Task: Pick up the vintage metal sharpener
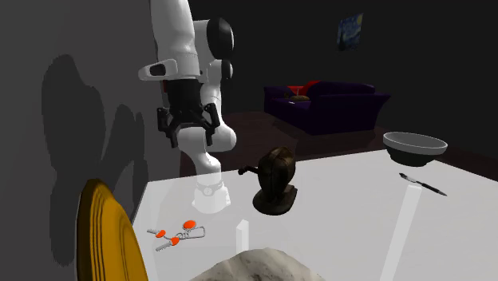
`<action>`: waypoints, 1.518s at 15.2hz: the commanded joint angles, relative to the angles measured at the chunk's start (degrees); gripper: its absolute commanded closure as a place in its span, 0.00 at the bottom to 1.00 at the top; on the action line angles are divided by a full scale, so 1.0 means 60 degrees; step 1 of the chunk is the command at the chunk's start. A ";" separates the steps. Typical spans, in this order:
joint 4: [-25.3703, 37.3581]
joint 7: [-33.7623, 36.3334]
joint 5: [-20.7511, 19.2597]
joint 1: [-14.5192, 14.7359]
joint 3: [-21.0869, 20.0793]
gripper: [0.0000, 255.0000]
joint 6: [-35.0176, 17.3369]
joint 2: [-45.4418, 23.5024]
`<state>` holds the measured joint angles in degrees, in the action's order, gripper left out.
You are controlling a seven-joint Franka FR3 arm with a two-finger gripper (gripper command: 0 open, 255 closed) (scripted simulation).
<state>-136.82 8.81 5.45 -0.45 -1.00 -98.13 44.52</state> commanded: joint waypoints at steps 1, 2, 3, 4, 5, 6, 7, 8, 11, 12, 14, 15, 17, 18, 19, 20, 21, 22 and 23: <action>0.0000 0.0000 0.0000 0.0000 0.0000 0.00 0.0000 0.0000; 0.0051 0.0565 0.0093 -0.0026 -0.0350 0.00 -0.0047 -0.0091; 0.0128 0.1126 0.0183 -0.0064 -0.0703 0.00 -0.0093 -0.0211; 0.0230 0.1687 0.0263 -0.0106 -0.1052 0.00 -0.0138 -0.0360; 0.0357 0.2245 0.0335 -0.0162 -0.1402 0.00 -0.0180 -0.0537; 0.0509 0.2807 0.0389 -0.0219 -0.1745 0.00 -0.0220 -0.0741; 0.0685 0.3370 0.0429 -0.0285 -0.2086 0.00 -0.0256 -0.0971; 0.0885 0.3934 0.0451 -0.0361 -0.2424 0.00 -0.0288 -0.1226; 0.1621 0.5650 0.0395 -0.0643 -0.3423 0.00 -0.0345 -0.2133; 0.1842 0.6097 0.0347 -0.0730 -0.3679 0.00 -0.0348 -0.2400; 0.1574 0.6100 0.0373 -0.0713 -0.3709 0.00 -0.0599 -0.2382; 0.1442 0.6102 0.0385 -0.0705 -0.3725 0.00 -0.0726 -0.2376; 0.1185 0.6108 0.0409 -0.0690 -0.3760 0.00 -0.0979 -0.2372; 0.1058 0.6111 0.0421 -0.0683 -0.3778 0.00 -0.1106 -0.2373; 0.0934 0.6115 0.0433 -0.0676 -0.3796 0.00 -0.1234 -0.2376; 0.0863 0.6118 0.0440 -0.0672 -0.3807 0.00 -0.1308 -0.2379; 0.0862 0.6118 0.0440 -0.0672 -0.3807 0.00 -0.1308 -0.2378; 0.0864 0.6106 0.0436 -0.0676 -0.3797 1.00 -0.1304 -0.2376; 0.0865 0.6104 0.0435 -0.0677 -0.3795 1.00 -0.1304 -0.2377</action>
<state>-131.50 45.47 8.04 -4.52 -23.79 -105.87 30.22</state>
